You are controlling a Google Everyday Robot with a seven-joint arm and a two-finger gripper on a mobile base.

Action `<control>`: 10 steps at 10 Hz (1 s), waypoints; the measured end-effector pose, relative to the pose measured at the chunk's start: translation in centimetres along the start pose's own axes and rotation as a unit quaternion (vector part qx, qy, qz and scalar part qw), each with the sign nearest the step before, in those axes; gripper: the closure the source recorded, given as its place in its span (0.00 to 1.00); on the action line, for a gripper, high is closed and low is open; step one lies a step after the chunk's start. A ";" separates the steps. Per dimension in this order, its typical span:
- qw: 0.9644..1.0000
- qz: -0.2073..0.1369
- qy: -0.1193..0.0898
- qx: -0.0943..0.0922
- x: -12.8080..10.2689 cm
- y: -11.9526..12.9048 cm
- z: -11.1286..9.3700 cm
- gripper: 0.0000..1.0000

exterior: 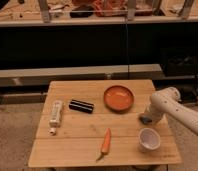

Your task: Place the white sponge in the ceramic bowl

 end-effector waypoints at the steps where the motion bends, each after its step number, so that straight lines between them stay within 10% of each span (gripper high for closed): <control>1: 1.000 -0.001 0.001 0.002 0.0 -0.2 0.0 0.56; 6: 1.000 -0.003 0.006 0.000 -0.2 -0.7 -0.6 0.97; 10: 1.000 -0.009 0.012 0.005 0.1 -2.3 -2.1 1.00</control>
